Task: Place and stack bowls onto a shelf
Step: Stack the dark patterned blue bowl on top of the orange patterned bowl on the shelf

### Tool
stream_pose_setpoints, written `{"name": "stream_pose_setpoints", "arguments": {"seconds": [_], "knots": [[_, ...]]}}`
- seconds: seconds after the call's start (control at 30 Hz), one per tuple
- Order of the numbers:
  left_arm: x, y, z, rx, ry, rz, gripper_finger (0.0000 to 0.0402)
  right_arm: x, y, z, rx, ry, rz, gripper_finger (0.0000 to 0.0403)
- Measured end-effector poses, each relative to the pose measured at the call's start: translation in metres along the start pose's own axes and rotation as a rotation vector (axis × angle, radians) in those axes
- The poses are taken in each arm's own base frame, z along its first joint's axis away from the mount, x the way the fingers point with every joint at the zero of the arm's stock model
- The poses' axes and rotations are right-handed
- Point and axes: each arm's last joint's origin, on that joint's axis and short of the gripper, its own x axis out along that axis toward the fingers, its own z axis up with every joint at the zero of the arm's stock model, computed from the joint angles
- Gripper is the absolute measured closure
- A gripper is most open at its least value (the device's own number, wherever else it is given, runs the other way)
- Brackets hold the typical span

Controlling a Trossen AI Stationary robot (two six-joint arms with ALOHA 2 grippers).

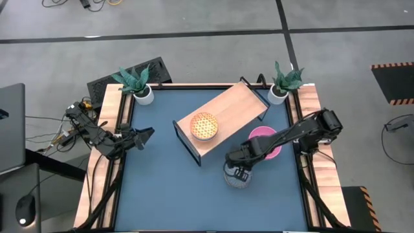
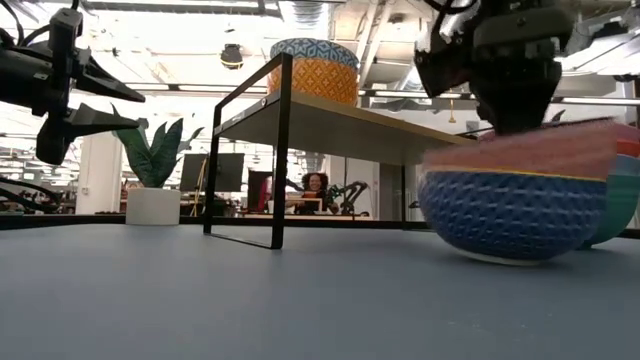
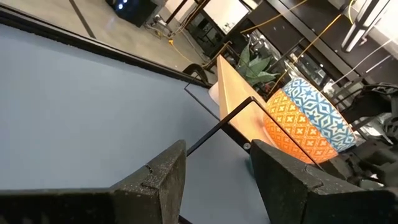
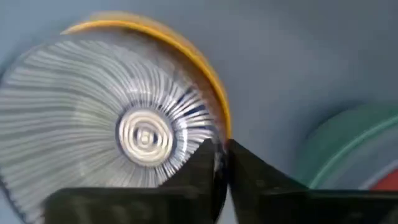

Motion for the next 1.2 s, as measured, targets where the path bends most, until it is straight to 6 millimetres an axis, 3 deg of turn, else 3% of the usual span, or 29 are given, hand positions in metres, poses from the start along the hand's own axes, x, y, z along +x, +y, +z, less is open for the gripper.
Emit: {"name": "stream_pose_setpoints", "arguments": {"seconds": [0.03, 0.13, 0.37, 0.57, 0.77, 0.93, 1.07, 1.2], "knots": [[0.000, 0.000, 0.000, 0.000, 0.000, 0.000, 0.0236, -0.001, 0.000, 0.000, -0.002, 0.002, 0.002, 0.0366], [0.000, 0.000, 0.000, 0.001, -0.003, 0.002, 0.0236, -0.006, -0.001, 0.002, 0.005, -0.011, 0.004, 0.0365], [0.000, 0.000, 0.000, 0.009, -0.005, 0.005, 0.0236, -0.038, -0.012, 0.007, 0.042, -0.087, 0.076, 0.0365], [0.000, 0.000, 0.000, 0.010, -0.007, 0.006, 0.0236, -0.100, -0.033, 0.011, 0.085, -0.214, 0.212, 0.0365], [0.000, 0.000, 0.000, 0.009, -0.005, 0.005, 0.0236, -0.187, -0.062, 0.015, 0.205, -0.406, 0.313, 0.0365], [0.000, 0.000, 0.000, 0.010, -0.005, 0.005, 0.0236, -0.240, -0.093, 0.038, 0.310, -0.581, 0.323, 0.0365], [0.000, 0.000, 0.000, 0.008, -0.005, 0.004, 0.0236, -0.252, -0.112, 0.070, 0.329, -0.656, 0.273, 0.0365], [0.000, 0.000, 0.000, 0.007, -0.004, 0.004, 0.0236, -0.238, -0.119, 0.103, 0.275, -0.601, 0.244, 0.0365]]}}
